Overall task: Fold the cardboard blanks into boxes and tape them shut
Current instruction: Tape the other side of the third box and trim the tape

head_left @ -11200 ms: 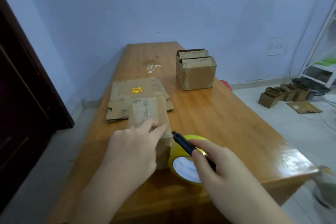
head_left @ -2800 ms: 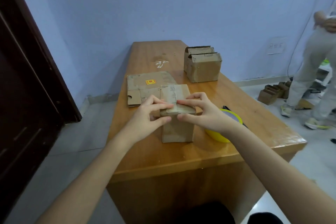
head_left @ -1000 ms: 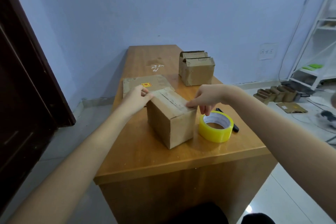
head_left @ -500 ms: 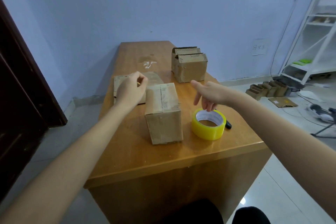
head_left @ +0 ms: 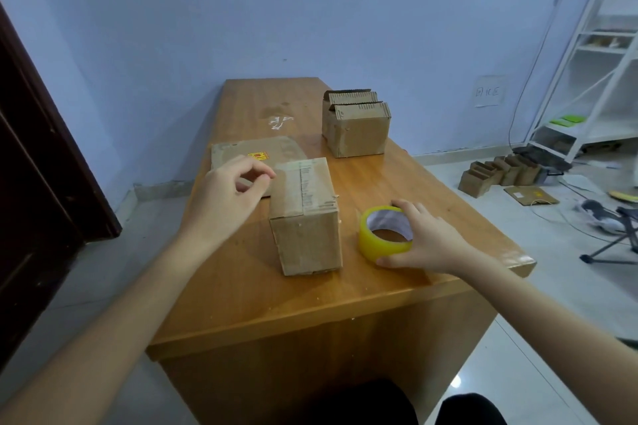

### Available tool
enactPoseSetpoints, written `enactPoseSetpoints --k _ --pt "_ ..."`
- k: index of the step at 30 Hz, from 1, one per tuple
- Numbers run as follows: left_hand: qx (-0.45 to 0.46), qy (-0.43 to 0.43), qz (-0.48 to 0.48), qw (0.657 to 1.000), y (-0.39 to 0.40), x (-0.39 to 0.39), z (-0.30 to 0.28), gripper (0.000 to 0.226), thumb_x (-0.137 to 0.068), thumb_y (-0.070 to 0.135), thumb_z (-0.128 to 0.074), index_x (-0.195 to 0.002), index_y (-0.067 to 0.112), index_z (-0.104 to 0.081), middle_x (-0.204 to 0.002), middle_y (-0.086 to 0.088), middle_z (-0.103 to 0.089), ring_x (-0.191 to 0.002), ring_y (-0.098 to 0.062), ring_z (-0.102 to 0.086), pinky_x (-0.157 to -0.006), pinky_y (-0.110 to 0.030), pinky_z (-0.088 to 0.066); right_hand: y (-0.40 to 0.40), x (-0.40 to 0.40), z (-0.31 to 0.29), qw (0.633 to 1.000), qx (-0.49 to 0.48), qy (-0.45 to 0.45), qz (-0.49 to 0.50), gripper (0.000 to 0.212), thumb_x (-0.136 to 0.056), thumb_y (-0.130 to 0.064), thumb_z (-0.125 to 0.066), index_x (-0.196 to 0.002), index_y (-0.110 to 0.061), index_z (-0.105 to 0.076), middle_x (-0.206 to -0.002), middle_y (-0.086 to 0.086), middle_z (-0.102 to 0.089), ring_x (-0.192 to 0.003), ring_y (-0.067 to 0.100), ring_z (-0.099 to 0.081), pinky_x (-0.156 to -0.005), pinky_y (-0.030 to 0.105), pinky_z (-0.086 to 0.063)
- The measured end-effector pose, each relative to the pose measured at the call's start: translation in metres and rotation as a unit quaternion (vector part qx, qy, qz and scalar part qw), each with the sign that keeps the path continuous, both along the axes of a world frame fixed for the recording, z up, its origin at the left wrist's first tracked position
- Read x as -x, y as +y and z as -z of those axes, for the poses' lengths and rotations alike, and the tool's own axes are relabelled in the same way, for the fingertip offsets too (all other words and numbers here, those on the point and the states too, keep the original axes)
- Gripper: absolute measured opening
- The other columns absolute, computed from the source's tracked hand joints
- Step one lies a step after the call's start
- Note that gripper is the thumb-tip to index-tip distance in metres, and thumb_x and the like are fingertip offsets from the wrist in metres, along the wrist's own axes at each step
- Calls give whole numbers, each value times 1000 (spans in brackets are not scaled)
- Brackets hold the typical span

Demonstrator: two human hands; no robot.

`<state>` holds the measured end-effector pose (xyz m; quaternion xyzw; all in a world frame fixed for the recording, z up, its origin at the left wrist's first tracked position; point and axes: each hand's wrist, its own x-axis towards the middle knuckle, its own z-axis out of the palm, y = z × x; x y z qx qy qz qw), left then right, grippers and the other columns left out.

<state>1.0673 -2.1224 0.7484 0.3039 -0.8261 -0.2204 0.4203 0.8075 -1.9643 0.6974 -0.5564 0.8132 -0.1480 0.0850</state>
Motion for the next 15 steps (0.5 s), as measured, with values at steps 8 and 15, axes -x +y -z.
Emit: enactPoseSetpoints --k 8,15 --pt "20 -22 99 995 37 22 -26 27 -89 10 -60 -103 32 -67 -97 23 -62 -84 1 -59 -71 -11 -49 36 7 -23 944 224 -241 -42 101 -53 -52 -87 -137 -32 -36 -127 -16 -48 -115 -3 -50 -90 18 -46" --pt "-95 -45 208 972 60 56 -37 49 -83 46 -58 -127 25 -56 -108 17 -64 -90 2 -60 -83 -16 -48 55 -6 -65 934 223 -255 -110 98 -41 -52 -81 -129 -41 -39 -122 -17 -51 -108 -7 -55 -82 10 -46"
